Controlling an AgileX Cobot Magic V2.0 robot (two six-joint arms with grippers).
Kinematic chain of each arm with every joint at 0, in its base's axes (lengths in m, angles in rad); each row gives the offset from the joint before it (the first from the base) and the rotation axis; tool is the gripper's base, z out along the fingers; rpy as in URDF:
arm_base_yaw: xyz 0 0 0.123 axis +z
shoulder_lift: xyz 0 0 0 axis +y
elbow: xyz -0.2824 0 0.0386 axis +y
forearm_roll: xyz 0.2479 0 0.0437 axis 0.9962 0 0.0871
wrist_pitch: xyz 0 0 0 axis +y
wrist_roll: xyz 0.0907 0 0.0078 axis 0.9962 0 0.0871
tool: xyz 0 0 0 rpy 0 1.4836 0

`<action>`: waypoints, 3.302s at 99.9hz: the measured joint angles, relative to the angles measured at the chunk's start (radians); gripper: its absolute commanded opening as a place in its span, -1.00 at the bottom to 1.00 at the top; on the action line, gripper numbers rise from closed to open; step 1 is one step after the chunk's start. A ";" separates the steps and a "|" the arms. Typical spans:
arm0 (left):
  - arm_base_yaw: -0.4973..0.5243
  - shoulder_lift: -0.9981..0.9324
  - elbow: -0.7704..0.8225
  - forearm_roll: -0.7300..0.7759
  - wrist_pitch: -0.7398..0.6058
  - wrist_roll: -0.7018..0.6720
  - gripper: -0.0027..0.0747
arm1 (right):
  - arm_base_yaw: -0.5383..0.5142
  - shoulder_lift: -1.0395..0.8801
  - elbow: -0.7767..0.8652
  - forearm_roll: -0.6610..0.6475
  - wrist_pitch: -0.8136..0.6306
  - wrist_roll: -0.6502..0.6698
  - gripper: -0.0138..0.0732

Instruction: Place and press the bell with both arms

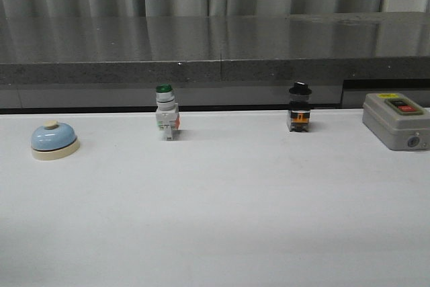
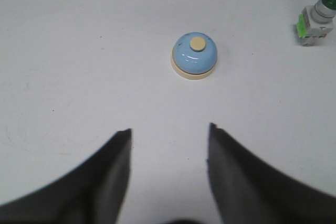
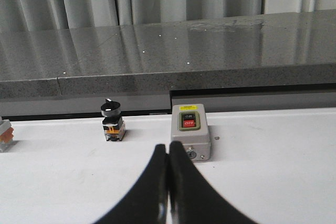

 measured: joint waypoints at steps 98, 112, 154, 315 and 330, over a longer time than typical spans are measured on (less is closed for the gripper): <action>-0.104 0.600 -0.443 -0.033 -0.048 0.024 0.72 | 0.000 0.000 0.000 0.000 -0.002 0.000 -0.82; -0.104 0.719 -0.518 -0.031 -0.042 0.024 0.72 | 0.000 0.000 0.000 0.000 -0.002 0.000 -0.82; -0.104 0.922 -0.558 -0.023 -0.035 0.024 0.72 | 0.000 0.000 0.000 0.000 -0.002 0.000 -0.82; -0.426 0.787 -0.560 -0.018 0.063 0.040 -0.40 | 0.000 0.000 0.000 0.000 -0.002 0.000 -0.82; -0.550 0.803 -0.560 -0.022 0.000 0.040 -0.40 | 0.000 0.000 0.000 0.000 -0.002 0.000 -0.82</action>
